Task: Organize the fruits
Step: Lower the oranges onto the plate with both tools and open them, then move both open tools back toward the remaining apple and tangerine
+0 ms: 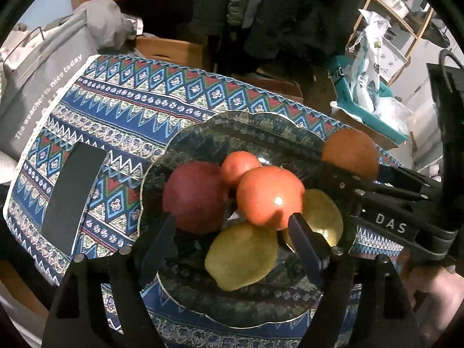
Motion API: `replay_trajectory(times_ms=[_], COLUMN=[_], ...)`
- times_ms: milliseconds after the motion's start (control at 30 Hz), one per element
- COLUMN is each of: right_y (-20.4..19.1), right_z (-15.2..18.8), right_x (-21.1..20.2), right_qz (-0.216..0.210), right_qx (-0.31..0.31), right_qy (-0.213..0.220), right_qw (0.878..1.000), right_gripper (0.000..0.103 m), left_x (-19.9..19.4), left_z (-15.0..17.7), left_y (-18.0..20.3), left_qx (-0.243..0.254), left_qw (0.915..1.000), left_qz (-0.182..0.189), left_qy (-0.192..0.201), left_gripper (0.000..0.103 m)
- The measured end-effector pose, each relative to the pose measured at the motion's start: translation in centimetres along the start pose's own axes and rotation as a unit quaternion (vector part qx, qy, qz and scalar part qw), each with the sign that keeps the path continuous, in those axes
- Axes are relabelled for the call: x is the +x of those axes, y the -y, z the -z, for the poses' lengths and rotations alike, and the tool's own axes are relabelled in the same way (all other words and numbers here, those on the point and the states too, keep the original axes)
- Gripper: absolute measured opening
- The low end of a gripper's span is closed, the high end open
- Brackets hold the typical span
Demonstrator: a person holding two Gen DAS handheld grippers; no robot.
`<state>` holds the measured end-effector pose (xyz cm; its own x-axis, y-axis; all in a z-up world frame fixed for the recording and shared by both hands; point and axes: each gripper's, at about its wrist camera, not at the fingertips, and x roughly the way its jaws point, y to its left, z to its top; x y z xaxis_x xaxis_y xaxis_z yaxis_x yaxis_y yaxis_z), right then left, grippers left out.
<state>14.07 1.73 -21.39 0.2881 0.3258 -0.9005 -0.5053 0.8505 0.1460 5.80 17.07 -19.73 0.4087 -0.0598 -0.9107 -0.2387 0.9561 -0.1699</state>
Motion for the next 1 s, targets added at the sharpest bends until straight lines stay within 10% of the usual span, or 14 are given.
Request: replay_trajectory(times_ms=[567,1000], right_y=[-0.2,0.3], right_z=[-0.7,0.2], right_x=[-2.6,-8.9], right_qz=[0.006,0.089], right_qx=[-0.004,-0.011], right_qy=[0.028,0.089], right_qw=[1.0,0.992], right_gripper=[0.074,0.079], left_x=[-2.0,-5.9], left_z=[-0.2,-0.2], left_y=[-0.1,2.2], left_qx=[0.003,0.031], left_qw=[0.9997,0.9967], left_qz=[-0.001,-0.003], left_qy=[0.022,0.075], left_gripper=[0.081,0.081])
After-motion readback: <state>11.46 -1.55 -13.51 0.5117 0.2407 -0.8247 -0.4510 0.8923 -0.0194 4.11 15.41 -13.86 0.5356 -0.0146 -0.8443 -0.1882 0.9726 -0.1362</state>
